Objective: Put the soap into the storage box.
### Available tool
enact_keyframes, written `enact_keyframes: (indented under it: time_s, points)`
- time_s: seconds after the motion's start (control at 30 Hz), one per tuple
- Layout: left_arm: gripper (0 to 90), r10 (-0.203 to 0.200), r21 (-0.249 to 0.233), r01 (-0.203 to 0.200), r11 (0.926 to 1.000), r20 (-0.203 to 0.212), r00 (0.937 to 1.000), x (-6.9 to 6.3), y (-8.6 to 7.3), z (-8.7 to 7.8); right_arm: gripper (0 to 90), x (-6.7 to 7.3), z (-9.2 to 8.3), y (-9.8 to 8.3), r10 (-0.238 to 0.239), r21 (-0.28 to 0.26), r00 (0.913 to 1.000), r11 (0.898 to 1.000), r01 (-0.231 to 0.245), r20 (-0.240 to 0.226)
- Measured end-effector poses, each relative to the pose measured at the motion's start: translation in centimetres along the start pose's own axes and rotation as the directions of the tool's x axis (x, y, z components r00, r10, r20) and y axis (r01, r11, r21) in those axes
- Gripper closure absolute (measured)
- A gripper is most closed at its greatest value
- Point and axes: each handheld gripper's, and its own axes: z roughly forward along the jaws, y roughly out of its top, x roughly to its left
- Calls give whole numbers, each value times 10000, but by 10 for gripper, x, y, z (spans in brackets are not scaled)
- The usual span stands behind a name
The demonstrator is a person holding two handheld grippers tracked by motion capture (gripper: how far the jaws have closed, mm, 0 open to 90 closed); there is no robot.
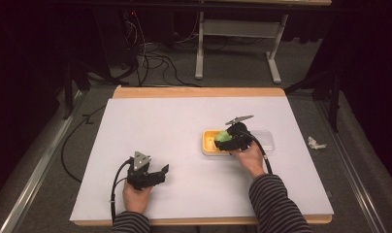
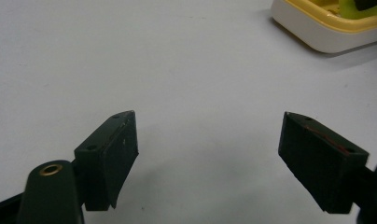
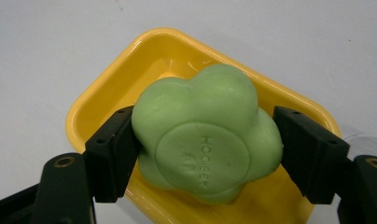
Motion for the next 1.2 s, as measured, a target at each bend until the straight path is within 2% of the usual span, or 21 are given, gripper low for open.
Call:
enact_keyframes:
  time_s: [0.37,0.73,1.2]
  points:
    - [203,43,46,-43,10000,1,10000,0,0,0,266,1,1,1,-29,26,9999,10000,29,98]
    - [203,4,8,-4,10000,0,10000,0,0,0,273,2,-1,1,-81,-198,9998,9998,85,193]
    - [203,85,56,-85,9999,8,10000,0,0,0,274,0,-17,0,-121,-691,9998,9975,131,158]
